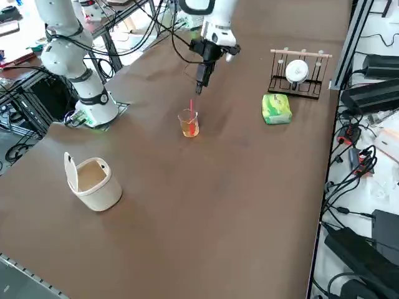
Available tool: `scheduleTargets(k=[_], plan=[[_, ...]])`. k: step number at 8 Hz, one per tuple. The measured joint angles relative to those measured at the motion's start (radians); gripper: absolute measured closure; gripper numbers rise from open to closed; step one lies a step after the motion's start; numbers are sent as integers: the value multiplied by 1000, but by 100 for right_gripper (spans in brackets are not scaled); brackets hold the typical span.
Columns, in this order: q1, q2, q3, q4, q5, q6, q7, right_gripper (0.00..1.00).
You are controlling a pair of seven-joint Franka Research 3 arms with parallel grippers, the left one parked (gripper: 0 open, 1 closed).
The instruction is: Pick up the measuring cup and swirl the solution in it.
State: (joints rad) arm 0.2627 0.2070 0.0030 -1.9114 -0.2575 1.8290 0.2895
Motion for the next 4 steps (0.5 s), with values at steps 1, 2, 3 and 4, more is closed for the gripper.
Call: scheduleTargets(k=[1, 2, 3, 4], plan=[[-1, -7, -3, 50, 0, -42, -30, 0], [-4, -11, -7, 106, 1, -86, -64, 0], [-12, -13, -11, 158, 27, -125, -105, 0], [-30, -16, -15, 209, 70, -167, -155, 0]])
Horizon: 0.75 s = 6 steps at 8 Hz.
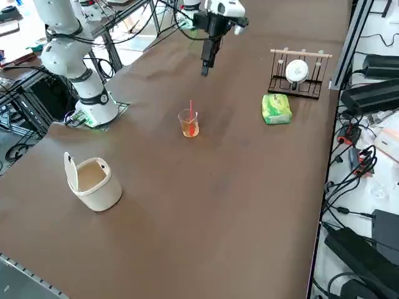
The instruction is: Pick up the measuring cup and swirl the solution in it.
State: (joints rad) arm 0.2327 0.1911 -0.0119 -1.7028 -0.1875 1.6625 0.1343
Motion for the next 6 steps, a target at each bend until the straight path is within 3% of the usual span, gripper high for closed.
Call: scheduleTargets(k=[3, 6], plan=[[-77, -3, -6, 152, 91, -125, -71, 0], [-93, -5, -6, 285, 113, -207, -72, 0]])
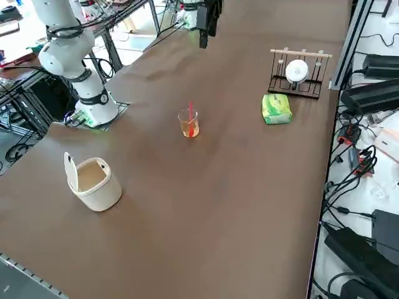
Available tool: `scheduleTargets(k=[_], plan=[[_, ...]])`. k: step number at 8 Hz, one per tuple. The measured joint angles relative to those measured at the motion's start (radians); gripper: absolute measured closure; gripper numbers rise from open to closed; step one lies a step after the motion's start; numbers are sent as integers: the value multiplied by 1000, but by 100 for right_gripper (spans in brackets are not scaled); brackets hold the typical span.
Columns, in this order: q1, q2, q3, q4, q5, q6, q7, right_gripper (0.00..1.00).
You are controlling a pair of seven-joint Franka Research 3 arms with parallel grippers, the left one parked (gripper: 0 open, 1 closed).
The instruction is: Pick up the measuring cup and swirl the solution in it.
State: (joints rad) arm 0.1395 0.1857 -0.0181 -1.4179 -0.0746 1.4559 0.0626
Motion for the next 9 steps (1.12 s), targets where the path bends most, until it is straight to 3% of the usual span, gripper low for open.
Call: scheduleTargets(k=[4, 9], plan=[[-87, -75, -1, 8, 94, -28, 3, 0], [-111, -284, -1, -208, 94, -2, 2, 0]])
